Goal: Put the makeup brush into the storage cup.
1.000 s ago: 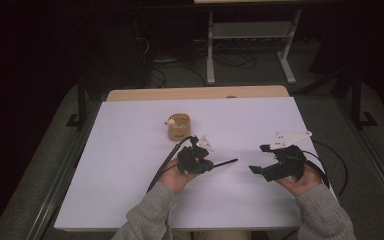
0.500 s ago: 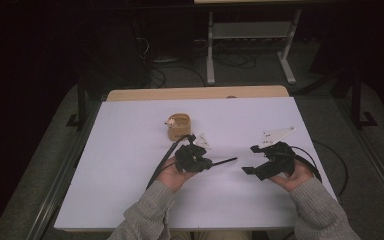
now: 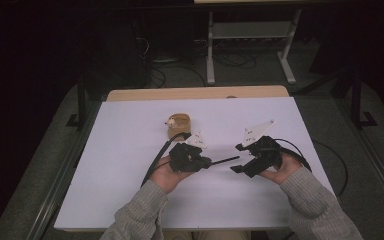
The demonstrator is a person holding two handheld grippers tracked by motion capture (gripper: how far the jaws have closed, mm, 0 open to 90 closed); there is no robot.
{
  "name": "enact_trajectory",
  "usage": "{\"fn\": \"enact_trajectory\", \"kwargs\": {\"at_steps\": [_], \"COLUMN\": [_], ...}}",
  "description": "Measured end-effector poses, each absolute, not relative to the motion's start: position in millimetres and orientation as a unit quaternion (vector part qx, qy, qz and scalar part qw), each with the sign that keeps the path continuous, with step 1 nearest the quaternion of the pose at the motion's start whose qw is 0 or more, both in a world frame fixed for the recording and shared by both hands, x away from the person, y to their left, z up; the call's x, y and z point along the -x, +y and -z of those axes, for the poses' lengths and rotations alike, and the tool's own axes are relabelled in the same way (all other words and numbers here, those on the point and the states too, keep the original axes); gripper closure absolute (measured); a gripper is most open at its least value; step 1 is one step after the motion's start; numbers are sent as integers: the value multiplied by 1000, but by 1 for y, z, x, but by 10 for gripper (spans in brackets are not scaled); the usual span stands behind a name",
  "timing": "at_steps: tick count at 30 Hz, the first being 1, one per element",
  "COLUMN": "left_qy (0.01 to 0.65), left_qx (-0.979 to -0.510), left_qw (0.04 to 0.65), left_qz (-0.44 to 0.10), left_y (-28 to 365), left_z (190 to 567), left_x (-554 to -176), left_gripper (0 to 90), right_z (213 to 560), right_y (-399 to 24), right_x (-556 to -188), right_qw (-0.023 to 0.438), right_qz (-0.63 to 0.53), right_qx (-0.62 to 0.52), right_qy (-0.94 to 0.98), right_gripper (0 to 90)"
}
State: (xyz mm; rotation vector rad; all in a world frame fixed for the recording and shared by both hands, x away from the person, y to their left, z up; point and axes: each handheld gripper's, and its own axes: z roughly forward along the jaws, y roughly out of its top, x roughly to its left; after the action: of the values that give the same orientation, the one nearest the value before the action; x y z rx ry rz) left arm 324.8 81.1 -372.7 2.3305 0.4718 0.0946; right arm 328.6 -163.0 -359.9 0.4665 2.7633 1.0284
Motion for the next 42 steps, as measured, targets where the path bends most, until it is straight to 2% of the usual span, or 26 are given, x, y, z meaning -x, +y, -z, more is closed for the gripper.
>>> {"fn": "enact_trajectory", "kwargs": {"at_steps": [6,12,16,21,23,24,27,33,34,36,42], "left_qy": [162,138,120,114,109,105,102,97,98,102,108], "left_qx": [-910,-915,-920,-919,-919,-921,-921,-919,-917,-917,-918], "left_qw": [381,380,374,378,377,375,374,379,384,385,378], "left_qz": [-18,-7,0,12,16,17,24,36,37,33,40], "left_y": [86,86,86,86,86,87,87,91,93,97,105], "left_z": [361,356,355,355,355,356,357,360,360,361,368], "left_x": [-317,-311,-310,-308,-308,-308,-307,-307,-307,-308,-305], "left_gripper": [844,844,844,844,843,843,843,826,746,675,638], "right_z": [354,359,363,365,366,367,369,371,371,372,374], "right_y": [-149,-132,-124,-123,-122,-121,-120,-118,-118,-121,-124], "right_x": [-333,-331,-328,-327,-327,-326,-325,-319,-318,-316,-315], "right_qw": [67,46,29,15,10,0,-11,-15,-17,-16,-15], "right_qz": [-339,-323,-311,-309,-307,-305,-299,-295,-302,-315,-329], "right_qx": [-111,-65,-36,-23,-16,-13,-3,20,17,14,9], "right_qy": [932,943,949,951,952,952,954,955,953,949,944], "right_gripper": [309,410,534,618,673,736,794,829,831,831,831]}}
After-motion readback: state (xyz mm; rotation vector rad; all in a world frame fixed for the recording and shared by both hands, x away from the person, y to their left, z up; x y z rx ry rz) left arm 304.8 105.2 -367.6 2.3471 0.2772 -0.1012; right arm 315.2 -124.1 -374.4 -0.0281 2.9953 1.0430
